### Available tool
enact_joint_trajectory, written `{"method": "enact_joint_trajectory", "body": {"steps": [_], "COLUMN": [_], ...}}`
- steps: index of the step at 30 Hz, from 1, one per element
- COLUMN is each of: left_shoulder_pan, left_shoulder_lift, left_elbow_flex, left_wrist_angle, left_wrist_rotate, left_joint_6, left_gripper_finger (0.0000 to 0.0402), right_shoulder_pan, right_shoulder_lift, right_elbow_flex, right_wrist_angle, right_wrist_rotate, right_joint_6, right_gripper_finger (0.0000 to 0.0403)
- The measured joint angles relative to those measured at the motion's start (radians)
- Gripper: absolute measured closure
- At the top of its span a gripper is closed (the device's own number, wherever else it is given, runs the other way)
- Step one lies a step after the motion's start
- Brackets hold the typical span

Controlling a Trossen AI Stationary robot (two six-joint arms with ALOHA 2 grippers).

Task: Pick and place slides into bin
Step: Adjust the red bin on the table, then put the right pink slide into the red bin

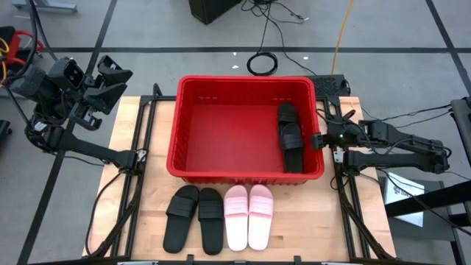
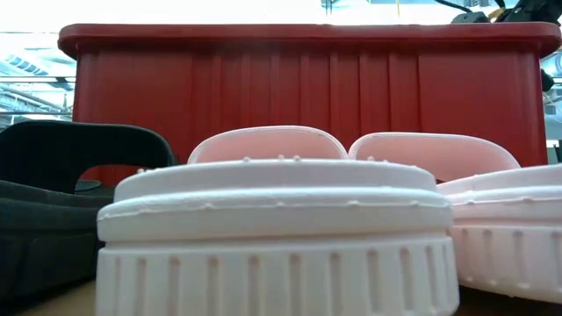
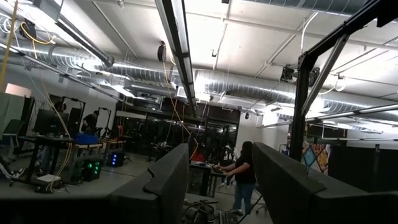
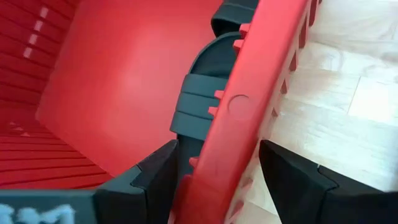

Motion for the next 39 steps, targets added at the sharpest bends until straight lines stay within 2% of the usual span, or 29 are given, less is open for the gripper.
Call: {"method": "enact_joint_trajectory", "body": {"steps": [9,18,22,32,37,39], "left_shoulder_pan": [0.000,0.000,0.000,0.000,0.000,0.000], "left_shoulder_lift": [0.000,0.000,0.000,0.000,0.000,0.000], "left_elbow_flex": [0.000,0.000,0.000,0.000,0.000,0.000], "left_wrist_angle": [0.000,0.000,0.000,0.001,0.002,0.002], "left_wrist_rotate": [0.000,0.000,0.000,0.032,0.059,0.078], "left_joint_6": [-0.001,-0.015,-0.016,-0.018,-0.024,-0.035], "left_gripper_finger": [0.0215,0.0215,0.0215,0.0215,0.0215,0.0215], "right_shoulder_pan": [0.000,-0.001,-0.001,0.000,0.000,0.000], "right_shoulder_lift": [-0.080,-0.189,-0.224,-0.208,-0.169,-0.136], "right_elbow_flex": [0.001,0.003,0.003,0.004,0.003,0.003], "right_wrist_angle": [0.006,0.135,0.306,0.936,1.138,1.223], "right_wrist_rotate": [0.027,0.098,0.135,0.127,0.065,0.004], "right_joint_6": [0.016,0.020,-0.023,-0.214,-0.240,-0.240], "right_gripper_finger": [0.0193,0.0193,0.0193,0.0193,0.0193,0.0193]}}
